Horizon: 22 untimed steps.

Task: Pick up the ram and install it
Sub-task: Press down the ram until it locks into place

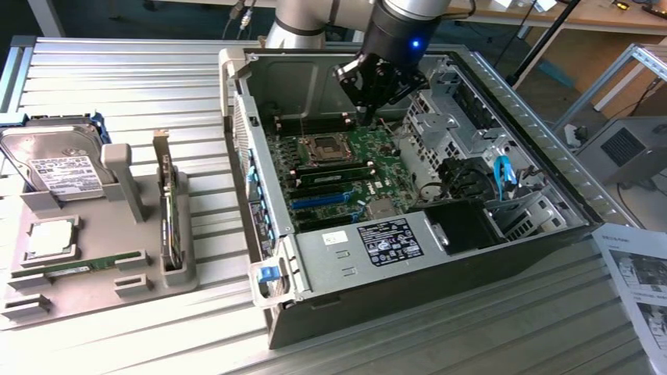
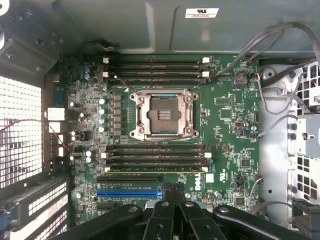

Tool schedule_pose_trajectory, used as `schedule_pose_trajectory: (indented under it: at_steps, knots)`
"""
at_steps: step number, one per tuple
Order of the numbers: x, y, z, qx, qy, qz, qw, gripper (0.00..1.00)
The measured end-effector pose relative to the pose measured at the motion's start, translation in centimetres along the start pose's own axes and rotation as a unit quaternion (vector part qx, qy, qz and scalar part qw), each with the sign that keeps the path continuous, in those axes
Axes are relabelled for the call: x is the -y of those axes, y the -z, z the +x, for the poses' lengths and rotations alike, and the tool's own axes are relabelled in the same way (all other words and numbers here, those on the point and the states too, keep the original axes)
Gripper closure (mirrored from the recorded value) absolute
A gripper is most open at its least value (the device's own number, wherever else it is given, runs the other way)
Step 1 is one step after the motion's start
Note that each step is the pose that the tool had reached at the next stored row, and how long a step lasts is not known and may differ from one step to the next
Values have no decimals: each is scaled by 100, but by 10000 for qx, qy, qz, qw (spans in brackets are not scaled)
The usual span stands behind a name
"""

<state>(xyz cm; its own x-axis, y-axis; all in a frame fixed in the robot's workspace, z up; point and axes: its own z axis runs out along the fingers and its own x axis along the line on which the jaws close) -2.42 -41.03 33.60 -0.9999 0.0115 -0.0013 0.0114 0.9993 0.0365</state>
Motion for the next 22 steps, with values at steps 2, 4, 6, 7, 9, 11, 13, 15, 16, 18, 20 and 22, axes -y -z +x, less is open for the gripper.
schedule_pose_trajectory:
  at_steps: [2,4,6,7,9,11,13,15,16,18,20,22]
  knots:
    - [0,0,0,-1,0,0,10000,89]
    - [0,0,0,-1,-1,0,10000,89]
    - [0,0,-5,-4,-4,2,10000,89]
    - [0,0,-6,-7,-7,4,10000,89]
    - [0,0,-9,-11,-10,7,10000,89]
    - [-1,-1,-15,-18,-11,12,10000,89]
    - [0,0,-20,-26,-14,22,10000,89]
    - [0,0,-21,-27,-15,22,10000,89]
    - [0,0,-21,-27,-14,22,10000,89]
    - [0,0,-21,-27,-14,22,10000,89]
    - [0,0,-21,-28,-14,22,10000,89]
    - [-1,-1,-21,-33,-14,23,10000,89]
